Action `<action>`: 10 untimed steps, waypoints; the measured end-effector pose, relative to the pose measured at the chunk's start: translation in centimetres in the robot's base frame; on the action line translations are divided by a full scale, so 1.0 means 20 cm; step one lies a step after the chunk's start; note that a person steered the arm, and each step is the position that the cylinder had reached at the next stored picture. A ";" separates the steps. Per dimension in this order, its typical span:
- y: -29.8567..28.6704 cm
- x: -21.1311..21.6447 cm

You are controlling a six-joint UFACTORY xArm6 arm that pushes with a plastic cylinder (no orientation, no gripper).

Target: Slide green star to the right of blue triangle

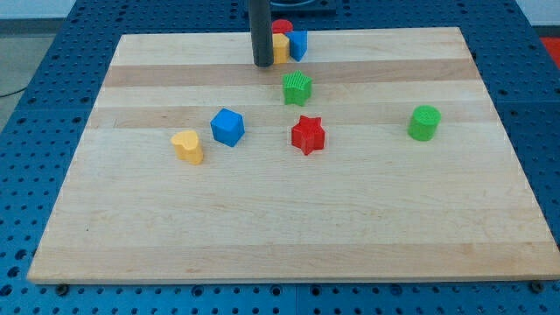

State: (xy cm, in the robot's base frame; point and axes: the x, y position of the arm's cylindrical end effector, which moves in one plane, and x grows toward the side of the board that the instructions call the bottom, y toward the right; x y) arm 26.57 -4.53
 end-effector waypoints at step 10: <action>0.23 0.49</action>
State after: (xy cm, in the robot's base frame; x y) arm 36.45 0.08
